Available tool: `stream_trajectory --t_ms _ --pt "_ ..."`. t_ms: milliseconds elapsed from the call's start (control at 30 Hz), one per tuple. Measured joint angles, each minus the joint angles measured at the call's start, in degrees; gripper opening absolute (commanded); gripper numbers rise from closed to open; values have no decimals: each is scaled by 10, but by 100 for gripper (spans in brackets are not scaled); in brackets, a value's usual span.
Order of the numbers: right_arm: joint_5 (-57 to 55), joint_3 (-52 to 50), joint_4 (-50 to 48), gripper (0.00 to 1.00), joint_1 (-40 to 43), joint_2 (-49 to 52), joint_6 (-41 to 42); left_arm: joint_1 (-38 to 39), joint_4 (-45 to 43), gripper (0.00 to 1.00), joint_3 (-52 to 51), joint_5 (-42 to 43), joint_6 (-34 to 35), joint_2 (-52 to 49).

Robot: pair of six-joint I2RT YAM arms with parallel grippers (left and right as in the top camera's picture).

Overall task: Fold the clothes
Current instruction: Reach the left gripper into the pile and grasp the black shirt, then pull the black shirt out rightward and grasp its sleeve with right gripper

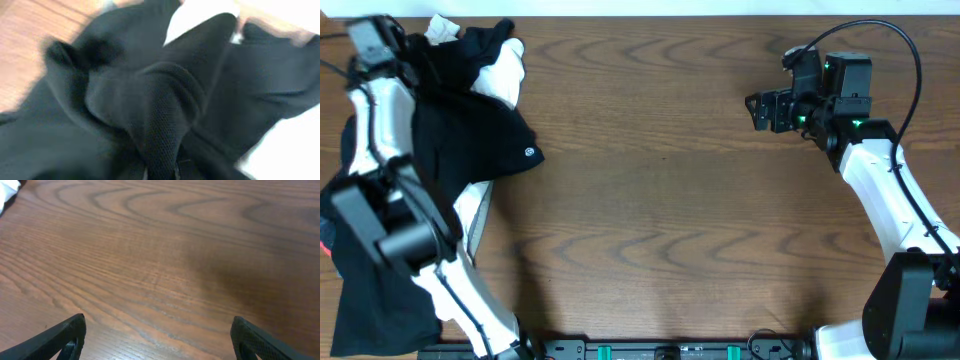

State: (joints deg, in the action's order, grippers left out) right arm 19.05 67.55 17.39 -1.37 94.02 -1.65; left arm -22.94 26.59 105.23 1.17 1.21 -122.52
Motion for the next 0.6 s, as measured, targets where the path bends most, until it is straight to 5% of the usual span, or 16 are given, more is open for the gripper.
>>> stream_trajectory --t_ms 300,600 --pt "-5 0 -18 99 0 0 2 1 90 6 0 4 60 166" --pt "16 0 -18 99 2 -2 6 62 140 6 0 126 72 223"
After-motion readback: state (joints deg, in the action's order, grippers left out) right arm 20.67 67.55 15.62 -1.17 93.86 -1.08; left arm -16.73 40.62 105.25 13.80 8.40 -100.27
